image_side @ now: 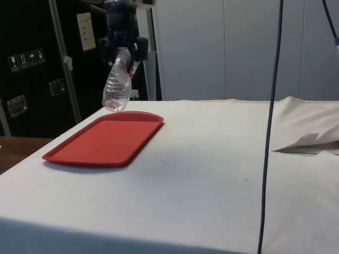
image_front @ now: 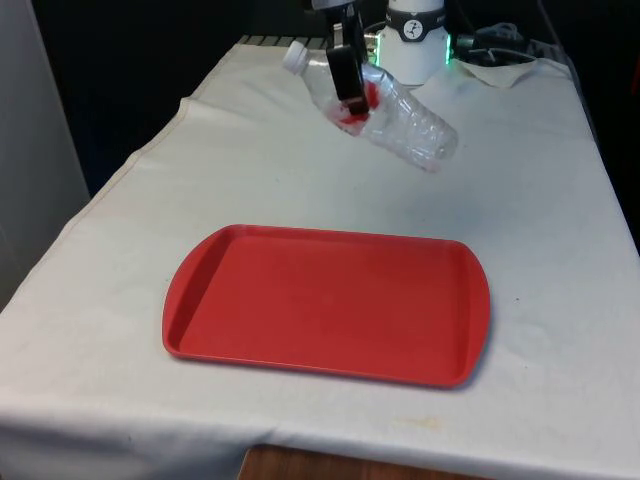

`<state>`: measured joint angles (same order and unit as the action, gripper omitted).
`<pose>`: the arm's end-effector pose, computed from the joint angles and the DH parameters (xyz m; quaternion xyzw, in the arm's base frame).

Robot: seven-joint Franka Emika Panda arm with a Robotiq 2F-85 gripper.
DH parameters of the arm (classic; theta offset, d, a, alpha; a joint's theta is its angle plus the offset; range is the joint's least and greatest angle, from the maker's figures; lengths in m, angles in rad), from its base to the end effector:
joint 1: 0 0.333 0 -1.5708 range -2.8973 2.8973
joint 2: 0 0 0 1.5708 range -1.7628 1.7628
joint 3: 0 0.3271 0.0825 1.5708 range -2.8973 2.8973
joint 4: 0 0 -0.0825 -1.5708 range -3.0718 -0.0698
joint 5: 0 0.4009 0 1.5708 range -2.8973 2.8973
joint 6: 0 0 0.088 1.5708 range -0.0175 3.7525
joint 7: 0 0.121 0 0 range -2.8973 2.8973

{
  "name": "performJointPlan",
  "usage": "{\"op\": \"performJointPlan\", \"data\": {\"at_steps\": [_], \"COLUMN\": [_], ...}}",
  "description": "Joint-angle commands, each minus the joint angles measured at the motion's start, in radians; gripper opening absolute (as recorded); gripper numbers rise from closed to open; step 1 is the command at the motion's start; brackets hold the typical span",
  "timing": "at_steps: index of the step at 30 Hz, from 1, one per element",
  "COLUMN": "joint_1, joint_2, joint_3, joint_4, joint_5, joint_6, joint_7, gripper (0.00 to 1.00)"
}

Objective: Place the bottle upright on the tray.

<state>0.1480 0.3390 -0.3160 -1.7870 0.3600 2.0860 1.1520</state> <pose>0.6518 -0.0743 0.3596 -0.7326 0.6727 0.0561 0.0874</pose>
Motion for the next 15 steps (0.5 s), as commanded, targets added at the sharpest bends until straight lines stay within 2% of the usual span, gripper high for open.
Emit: {"op": "performJointPlan", "data": {"at_steps": [1, 3, 4, 5, 12, 13, 15], "joint_1": [0.005, 0.006, 0.001, 0.006, 0.006, 0.001, 0.006], "joint_2": [0.011, 0.02, 0.014, 0.024, 0.055, 0.05, 0.063], "joint_3": [-0.003, -0.003, 0.001, -0.003, -0.002, 0.002, -0.003], "joint_4": [0.014, 0.027, 0.021, 0.034, 0.081, 0.075, 0.093], "joint_5": [-0.016, -0.028, -0.018, -0.034, -0.089, -0.081, -0.103], "joint_6": [0.007, 0.007, 0.0, 0.008, 0.007, 0.001, 0.007], "joint_7": [0.021, 0.033, 0.017, 0.038, 0.085, 0.071, 0.096], "gripper": [0.0, 0.0, 0.0, 0.0, 0.0, 0.0, 0.0]}}
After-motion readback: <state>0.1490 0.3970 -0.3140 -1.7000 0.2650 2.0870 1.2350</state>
